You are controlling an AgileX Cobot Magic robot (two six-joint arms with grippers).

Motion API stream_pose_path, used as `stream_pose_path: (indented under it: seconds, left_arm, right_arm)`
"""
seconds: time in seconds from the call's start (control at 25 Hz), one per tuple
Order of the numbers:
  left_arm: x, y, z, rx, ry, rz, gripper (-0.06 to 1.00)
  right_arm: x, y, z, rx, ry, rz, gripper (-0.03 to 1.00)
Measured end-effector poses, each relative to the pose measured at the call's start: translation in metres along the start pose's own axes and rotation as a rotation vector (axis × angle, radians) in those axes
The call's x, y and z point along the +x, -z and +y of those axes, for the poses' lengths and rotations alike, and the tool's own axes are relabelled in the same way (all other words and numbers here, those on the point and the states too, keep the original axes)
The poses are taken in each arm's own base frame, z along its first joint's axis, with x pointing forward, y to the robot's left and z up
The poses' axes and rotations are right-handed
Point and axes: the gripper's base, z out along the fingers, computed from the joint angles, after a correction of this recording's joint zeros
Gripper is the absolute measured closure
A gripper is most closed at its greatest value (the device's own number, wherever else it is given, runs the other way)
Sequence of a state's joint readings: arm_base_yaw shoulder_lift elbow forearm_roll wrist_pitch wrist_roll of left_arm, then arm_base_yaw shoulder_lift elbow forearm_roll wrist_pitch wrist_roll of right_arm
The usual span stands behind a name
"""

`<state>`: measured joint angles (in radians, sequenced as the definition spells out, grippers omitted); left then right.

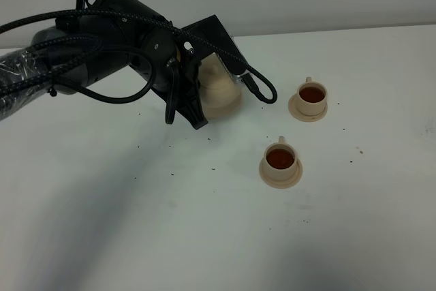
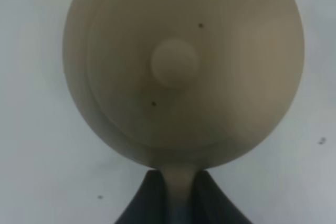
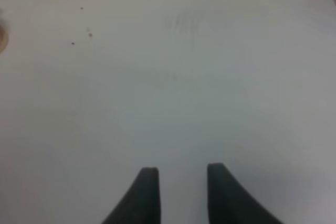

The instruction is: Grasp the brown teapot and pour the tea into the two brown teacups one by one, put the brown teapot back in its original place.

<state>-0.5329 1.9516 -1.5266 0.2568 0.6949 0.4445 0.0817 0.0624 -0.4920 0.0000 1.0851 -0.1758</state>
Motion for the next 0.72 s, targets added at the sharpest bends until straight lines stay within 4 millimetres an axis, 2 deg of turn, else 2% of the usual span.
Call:
stream_pose_path:
  seconds: [0.12,0.32,0.52,0.72]
  left_arm:
    - [-0.007,-0.012,0.008,-0.001,0.010,0.013,0.82]
    - [-0.020,-0.045,0.011,0.024,0.012,0.063,0.82]
    - [-0.035,-0.054,0.023,0.009,-0.007,0.062,0.82]
    - [-0.041,-0.060,0.033,-0.015,-0.135,0.068,0.82]
  right_arm:
    - [0.000,0.000,0.000,0.000,0.000,0.000,0.73]
    - [0.000,0.000,0.000,0.000,0.000,0.000,0.73]
    - [0.000,0.000,0.000,0.000,0.000,0.000,0.73]
    - [0.000,0.000,0.000,-0.005,-0.003,-0.001,0.73]
